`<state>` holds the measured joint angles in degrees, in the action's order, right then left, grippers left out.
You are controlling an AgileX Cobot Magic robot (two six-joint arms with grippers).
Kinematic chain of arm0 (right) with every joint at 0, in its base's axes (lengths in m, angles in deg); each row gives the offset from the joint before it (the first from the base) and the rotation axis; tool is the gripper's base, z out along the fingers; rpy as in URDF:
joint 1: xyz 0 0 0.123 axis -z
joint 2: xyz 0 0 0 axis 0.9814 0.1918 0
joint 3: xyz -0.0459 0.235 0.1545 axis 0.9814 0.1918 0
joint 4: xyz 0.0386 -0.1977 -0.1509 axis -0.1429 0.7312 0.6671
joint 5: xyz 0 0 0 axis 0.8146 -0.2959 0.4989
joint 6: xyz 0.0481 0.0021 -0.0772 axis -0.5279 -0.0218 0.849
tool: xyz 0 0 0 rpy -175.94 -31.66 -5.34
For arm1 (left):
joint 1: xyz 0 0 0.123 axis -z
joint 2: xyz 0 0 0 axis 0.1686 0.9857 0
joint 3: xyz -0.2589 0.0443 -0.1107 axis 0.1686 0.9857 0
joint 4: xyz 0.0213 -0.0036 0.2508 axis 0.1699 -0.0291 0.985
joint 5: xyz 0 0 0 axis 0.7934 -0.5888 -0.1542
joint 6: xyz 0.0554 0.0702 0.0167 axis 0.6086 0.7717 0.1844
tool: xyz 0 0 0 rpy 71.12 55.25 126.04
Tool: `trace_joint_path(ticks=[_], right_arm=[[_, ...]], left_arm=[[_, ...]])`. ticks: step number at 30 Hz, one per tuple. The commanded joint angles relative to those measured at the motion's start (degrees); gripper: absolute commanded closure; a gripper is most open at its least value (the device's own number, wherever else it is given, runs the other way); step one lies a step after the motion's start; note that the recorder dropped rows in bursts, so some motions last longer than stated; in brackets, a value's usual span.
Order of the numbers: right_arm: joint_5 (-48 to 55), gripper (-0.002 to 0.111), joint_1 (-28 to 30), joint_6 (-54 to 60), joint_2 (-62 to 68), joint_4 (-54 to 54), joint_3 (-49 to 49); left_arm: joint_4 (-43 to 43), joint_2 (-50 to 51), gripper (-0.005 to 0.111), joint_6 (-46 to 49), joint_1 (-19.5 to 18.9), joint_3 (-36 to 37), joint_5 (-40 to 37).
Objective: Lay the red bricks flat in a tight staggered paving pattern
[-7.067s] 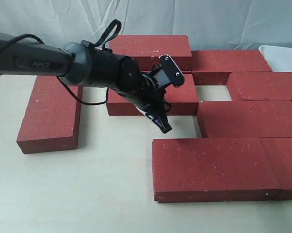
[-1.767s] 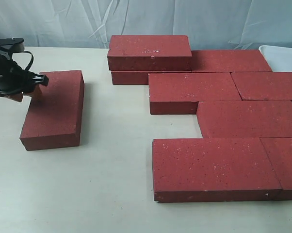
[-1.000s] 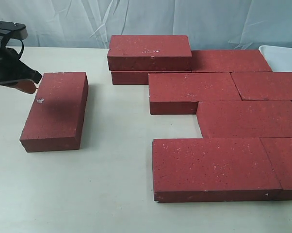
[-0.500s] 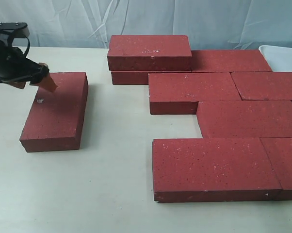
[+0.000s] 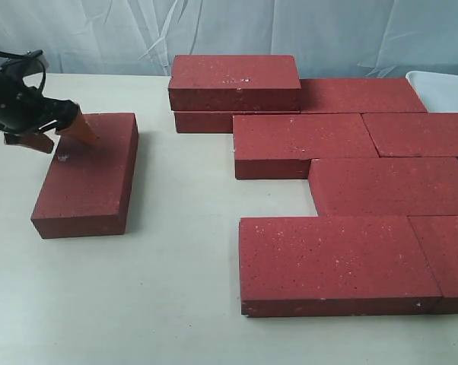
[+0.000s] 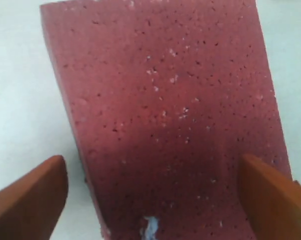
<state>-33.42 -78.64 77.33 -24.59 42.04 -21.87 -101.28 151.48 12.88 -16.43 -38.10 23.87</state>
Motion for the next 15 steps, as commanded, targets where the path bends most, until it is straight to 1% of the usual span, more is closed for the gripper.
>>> trace_joint_path(ticks=[1,5,7,8,9,10,11,12,13,15], right_arm=[[-0.45,0.109,0.33,0.0,-0.45,0.3,0.08],[-0.45,0.109,0.33,0.0,-0.45,0.3,0.08],[-0.45,0.109,0.33,0.0,-0.45,0.3,0.08],[-0.45,0.109,0.33,0.0,-0.45,0.3,0.08],[-0.45,0.109,0.33,0.0,-0.45,0.3,0.08],[-0.45,0.109,0.33,0.0,-0.45,0.3,0.08],[-0.45,0.109,0.33,0.0,-0.45,0.3,0.08],[-0.45,0.109,0.33,0.0,-0.45,0.3,0.08],[-0.45,0.109,0.33,0.0,-0.45,0.3,0.08],[-0.45,0.109,0.33,0.0,-0.45,0.3,0.08]], left_arm=[[-3.55,2.35,0.022,1.02,0.43,-0.25,-0.47],[-3.93,3.91,0.022,1.02,0.43,-0.25,-0.38],[-4.35,4.57,0.027,1.02,0.56,-0.25,-0.6],[-4.67,4.75,0.032,1.31,0.56,-0.25,-1.17],[-4.73,4.75,0.049,3.02,0.56,-0.25,-2.71],[-4.73,4.49,0.061,3.89,0.56,-0.25,-3.37],[-4.58,3.91,0.086,4.04,0.56,-0.25,-4.91],[-4.57,3.48,0.1,4.65,0.56,-0.51,-6.01],[-5.18,2.42,0.105,7.45,0.56,-1.11,-8.69],[-5.6,0.37,0.105,9.18,0.56,-2.69,-12.78]])
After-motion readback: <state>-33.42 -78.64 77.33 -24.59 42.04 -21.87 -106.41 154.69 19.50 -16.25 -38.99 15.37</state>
